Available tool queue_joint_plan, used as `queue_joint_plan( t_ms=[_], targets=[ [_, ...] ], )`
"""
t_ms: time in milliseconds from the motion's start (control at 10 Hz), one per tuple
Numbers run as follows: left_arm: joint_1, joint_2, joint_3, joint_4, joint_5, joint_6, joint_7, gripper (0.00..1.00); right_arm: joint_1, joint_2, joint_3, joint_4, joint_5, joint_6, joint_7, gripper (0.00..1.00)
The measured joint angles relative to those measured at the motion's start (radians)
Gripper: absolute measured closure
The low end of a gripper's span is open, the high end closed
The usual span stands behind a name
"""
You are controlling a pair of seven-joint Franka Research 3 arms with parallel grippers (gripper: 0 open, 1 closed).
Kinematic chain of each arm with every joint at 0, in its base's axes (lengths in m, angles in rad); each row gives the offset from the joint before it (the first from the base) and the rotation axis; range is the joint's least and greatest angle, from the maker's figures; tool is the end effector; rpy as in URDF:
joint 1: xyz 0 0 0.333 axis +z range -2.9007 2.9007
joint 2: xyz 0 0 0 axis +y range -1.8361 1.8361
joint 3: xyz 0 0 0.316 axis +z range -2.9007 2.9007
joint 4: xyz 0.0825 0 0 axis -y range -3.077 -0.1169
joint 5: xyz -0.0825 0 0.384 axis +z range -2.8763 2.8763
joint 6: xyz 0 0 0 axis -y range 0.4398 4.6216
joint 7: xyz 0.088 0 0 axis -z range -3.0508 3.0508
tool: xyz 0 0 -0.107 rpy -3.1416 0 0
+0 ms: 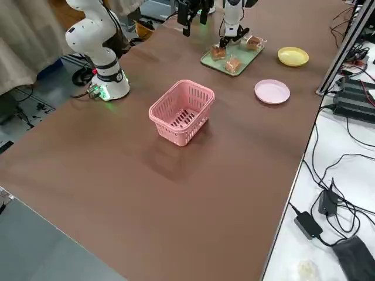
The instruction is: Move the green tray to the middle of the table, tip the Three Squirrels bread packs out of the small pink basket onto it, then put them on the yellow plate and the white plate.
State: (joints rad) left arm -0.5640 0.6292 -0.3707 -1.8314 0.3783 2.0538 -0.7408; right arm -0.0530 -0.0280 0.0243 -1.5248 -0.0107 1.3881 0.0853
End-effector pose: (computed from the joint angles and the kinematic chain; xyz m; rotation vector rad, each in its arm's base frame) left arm 0.3814 -0.4701 0.1820 -2.7690 0.5671 0.2471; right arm 0.5261 -0.0162 0.6459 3.1174 -0.1801 -0.1693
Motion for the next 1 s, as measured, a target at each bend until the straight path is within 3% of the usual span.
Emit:
queue_joint_plan(
  t_ms=[700,900,1000],
  targets=[
    [-0.014,0.000,-0.001,0.106,-0.049,0.000,-0.004,0.00,0.001,0.000,0.003,0.000,0.000,-0.010,0.000,0.03],
    [0.034,-0.028,0.009,0.130,-0.049,-0.053,0.001,0.00,0.001,0.000,0.002,0.000,0.000,-0.012,0.000,0.03],
    [0.098,-0.084,0.009,0.145,-0.049,-0.084,0.024,0.00,0.001,0.000,0.002,0.000,0.000,-0.012,0.000,0.03]
  ],
)
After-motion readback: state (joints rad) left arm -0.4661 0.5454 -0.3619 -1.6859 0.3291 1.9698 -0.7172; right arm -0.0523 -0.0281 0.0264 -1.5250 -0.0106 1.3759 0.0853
